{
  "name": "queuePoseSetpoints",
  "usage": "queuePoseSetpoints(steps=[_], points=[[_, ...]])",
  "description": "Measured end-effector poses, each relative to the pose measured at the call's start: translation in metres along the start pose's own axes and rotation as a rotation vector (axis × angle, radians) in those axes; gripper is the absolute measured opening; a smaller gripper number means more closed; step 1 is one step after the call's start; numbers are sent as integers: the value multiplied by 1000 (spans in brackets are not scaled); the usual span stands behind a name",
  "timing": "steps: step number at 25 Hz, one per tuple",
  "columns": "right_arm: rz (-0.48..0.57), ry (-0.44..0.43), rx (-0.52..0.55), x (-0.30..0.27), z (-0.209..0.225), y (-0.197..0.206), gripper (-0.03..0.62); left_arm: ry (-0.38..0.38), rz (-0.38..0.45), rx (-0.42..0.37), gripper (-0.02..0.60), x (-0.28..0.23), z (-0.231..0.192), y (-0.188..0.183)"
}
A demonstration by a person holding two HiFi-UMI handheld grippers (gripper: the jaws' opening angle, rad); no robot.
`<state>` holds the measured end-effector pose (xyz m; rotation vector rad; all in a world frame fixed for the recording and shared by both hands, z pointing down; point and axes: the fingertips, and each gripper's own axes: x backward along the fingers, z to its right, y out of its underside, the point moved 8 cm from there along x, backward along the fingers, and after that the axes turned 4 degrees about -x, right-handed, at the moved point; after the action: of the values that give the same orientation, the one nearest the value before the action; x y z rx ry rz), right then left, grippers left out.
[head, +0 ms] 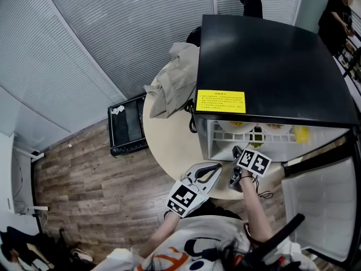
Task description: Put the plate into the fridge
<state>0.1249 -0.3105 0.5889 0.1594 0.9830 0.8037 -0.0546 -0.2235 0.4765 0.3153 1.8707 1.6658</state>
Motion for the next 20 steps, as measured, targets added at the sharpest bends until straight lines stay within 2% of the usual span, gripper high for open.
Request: queuePoseSetpoints(steps=[3,5,13,20], points=[[13,56,128,2,-5,-1,152,-1,-2,4,12,1,-1,0],[18,63,152,3,-6,1,171,0,-5,5,12,0,0,2],[22,36,78,14,0,6,186,5,-7,6,12,1,2,3],[45,11,69,30,3,2,186,7,-5,6,12,0,3,2]])
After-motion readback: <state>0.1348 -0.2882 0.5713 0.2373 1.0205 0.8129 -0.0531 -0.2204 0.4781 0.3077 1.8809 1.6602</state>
